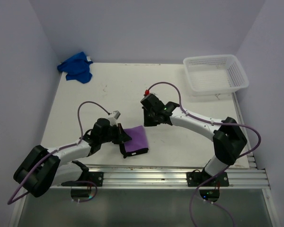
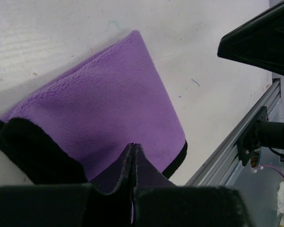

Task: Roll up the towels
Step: Fold the towel, then roll the towel

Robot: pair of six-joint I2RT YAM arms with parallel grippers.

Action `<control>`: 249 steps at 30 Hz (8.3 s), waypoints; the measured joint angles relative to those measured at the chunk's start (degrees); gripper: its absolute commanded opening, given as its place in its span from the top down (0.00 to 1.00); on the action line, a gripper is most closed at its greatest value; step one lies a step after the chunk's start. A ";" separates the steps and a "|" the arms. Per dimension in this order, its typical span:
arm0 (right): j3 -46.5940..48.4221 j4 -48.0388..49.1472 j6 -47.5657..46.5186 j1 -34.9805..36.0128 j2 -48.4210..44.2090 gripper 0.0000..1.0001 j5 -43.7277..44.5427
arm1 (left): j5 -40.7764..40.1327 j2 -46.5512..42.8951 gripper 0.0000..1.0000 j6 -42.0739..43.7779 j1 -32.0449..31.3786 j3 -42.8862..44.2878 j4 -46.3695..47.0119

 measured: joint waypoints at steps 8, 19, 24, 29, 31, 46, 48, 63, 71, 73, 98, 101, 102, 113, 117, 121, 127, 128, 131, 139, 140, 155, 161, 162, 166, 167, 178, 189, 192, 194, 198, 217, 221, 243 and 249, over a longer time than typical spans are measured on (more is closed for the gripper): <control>0.02 2.29 -0.22 -0.37 2.84 0.90 -1.77 | -5.44 2.03 1.00 1.55 0.00 -0.46 -3.58; 0.04 3.65 -0.72 -0.39 5.77 0.88 -3.61 | -11.26 0.07 1.00 1.51 0.00 -0.44 -7.85; 0.26 6.05 -0.70 -0.39 6.62 0.95 -4.87 | -11.41 -0.07 1.00 1.51 0.00 -0.33 -8.20; 1.62 7.56 -0.72 -0.39 10.36 0.97 -5.40 | -11.41 -0.07 1.00 1.51 0.00 -0.28 -8.31; 2.23 8.17 -0.72 -0.39 12.13 0.97 -6.14 | -11.39 -0.07 1.00 1.51 0.00 -0.28 -8.31; 3.93 9.70 -0.72 -0.81 17.77 0.96 -6.51 | -11.32 -2.82 1.00 -0.02 0.00 -0.98 -9.97; 4.44 9.16 -0.90 -0.81 17.77 0.95 -6.32 | -11.34 -3.82 1.00 -0.24 0.00 -1.05 -10.97; 6.73 5.46 -2.58 -0.87 15.45 0.91 -5.88 | -18.49 -7.10 1.00 2.25 0.04 7.63 -19.45; 7.63 5.42 -2.58 -0.87 15.34 0.91 -6.12 | -19.82 -3.67 1.00 3.50 0.11 9.68 -19.63; 7.65 5.42 -2.60 -0.87 15.37 0.91 -6.12 | -20.57 -3.65 1.00 3.69 0.11 9.64 -19.87; 8.44 5.03 -2.89 -0.83 19.10 0.82 -6.03 | -27.34 -2.38 1.00 4.02 0.11 5.16 -21.86; 8.55 4.44 -3.61 -0.46 18.12 0.77 -5.49 | -27.34 -2.40 1.00 4.02 0.11 5.16 -21.88; 8.55 3.98 -3.89 -0.22 17.55 0.75 -4.85 | -27.34 -2.40 1.00 4.02 0.11 5.16 -21.88; 7.65 2.40 -4.68 4.98 10.67 0.83 -2.93 | -27.28 -2.75 1.00 4.02 0.11 5.16 -21.92; 3.82 3.39 -3.96 5.95 9.94 0.84 -2.80 | -27.30 -2.97 1.00 4.02 0.11 5.16 -21.94; -1.42 4.00 -2.75 6.95 9.94 0.84 -2.54 | -27.30 -3.06 1.00 4.02 0.11 5.14 -21.94; -4.66 5.97 -1.27 8.20 9.94 0.83 -2.56 | -27.17 -3.06 1.00 4.02 0.11 5.05 -21.84; -4.66 6.03 -1.18 8.26 9.94 0.83 -2.56 | -27.17 -3.06 1.00 4.02 0.11 4.98 -21.81; -4.66 5.99 -1.11 8.31 9.68 0.81 -2.32 | -27.15 -3.06 1.00 4.02 0.11 4.87 -21.66; -4.61 4.55 -1.16 8.94 4.09 0.80 -0.33 | -27.02 -4.07 1.00 4.02 0.13 4.85 -22.05; -4.61 4.37 -1.14 9.18 2.99 0.80 -0.04 | -26.95 -4.55 1.00 4.02 0.11 4.87 -22.23; -7.85 6.34 0.72 13.38 2.19 0.83 0.31 | -25.00 -12.41 1.00 4.37 0.11 9.90 -25.81; -9.35 7.98 1.68 13.62 6.86 0.85 0.28 | -20.94 -17.03 1.00 3.98 -0.44 7.37 -24.41; -9.33 8.26 1.84 13.62 6.91 0.85 0.17 | -20.35 -17.25 1.00 3.91 -0.72 6.67 -24.26; -9.33 8.92 2.12 13.62 6.95 0.85 0.13 | -18.60 -17.35 1.00 2.97 -2.16 3.50 -23.56; -9.33 8.92 2.21 13.62 6.93 0.85 0.13 | -18.38 -17.33 1.00 2.64 -2.75 2.71 -23.37; -6.82 5.49 2.27 13.62 6.29 0.79 1.42 | -19.02 -16.55 1.00 -2.08 -12.07 -3.30 -20.09; -7.06 4.66 2.84 12.31 2.67 0.75 3.17 | -21.40 -16.87 1.00 -6.67 -13.75 -8.02 -16.72; -8.37 4.90 3.93 11.93 1.62 0.68 3.56 | -21.40 -15.96 1.00 -6.73 -13.77 -8.00 -15.67; -9.70 5.09 4.83 11.96 0.59 0.67 4.04 | -21.40 -15.56 1.00 -6.73 -13.77 -7.98 -15.19; -12.94 6.23 7.04 11.93 -1.29 0.60 4.37 | -21.40 -15.26 1.00 -6.73 -13.77 -7.98 -14.64; -22.05 15.06 14.88 10.54 -4.04 0.56 2.89 | -21.64 -15.85 1.00 -6.73 -13.84 -7.98 -14.78; -22.29 15.89 15.30 10.54 -5.42 0.55 2.86 | -21.66 -15.85 1.00 -6.75 -13.84 -7.98 -14.78; -22.99 22.32 16.65 10.49 -1.20 0.64 0.26 | -22.16 -15.56 1.00 -7.58 -14.21 -7.93 -14.84; -23.39 23.23 16.72 10.45 -0.70 0.85 -0.07 | -22.18 -15.04 1.00 -7.58 -14.25 -7.78 -14.62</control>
